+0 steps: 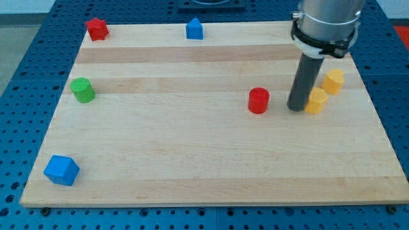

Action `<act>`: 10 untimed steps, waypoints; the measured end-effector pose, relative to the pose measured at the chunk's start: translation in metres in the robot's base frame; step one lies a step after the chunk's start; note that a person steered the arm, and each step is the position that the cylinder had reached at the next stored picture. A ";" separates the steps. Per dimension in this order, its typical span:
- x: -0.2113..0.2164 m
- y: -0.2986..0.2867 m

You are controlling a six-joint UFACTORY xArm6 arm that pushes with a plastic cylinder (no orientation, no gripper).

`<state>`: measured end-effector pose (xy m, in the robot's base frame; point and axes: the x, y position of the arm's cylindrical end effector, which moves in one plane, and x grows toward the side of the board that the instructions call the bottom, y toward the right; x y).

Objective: Push the yellow heart into the yellow hexagon

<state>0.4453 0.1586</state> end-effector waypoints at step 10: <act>-0.065 0.087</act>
<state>0.3806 0.2460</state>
